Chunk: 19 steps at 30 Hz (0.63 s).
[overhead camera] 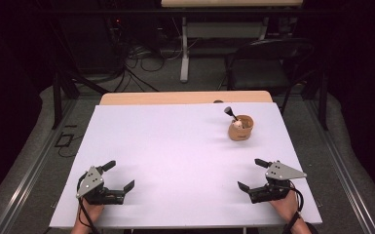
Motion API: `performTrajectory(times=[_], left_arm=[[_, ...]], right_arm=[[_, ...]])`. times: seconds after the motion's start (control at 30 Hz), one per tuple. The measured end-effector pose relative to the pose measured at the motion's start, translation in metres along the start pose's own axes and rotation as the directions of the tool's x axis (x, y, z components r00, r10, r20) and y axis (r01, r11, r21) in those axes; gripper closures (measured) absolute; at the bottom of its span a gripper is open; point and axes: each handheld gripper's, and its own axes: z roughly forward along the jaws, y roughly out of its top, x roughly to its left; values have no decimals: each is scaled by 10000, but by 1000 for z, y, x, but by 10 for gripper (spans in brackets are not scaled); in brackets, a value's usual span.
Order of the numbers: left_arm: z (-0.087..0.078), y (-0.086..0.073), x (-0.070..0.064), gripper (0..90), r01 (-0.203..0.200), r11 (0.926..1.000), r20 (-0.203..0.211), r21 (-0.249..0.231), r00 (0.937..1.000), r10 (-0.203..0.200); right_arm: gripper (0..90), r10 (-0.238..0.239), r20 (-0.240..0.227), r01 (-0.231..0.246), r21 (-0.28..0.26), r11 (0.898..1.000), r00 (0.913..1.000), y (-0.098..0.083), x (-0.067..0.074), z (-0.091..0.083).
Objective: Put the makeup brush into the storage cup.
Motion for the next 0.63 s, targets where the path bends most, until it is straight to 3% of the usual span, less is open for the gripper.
performTrajectory(times=[0.63], left_arm=[[3,0,-1,1,-161,9997,168,180,9997,158]], right_arm=[[0,-256,-136,258,126,9996,9996,2,-1,2]])
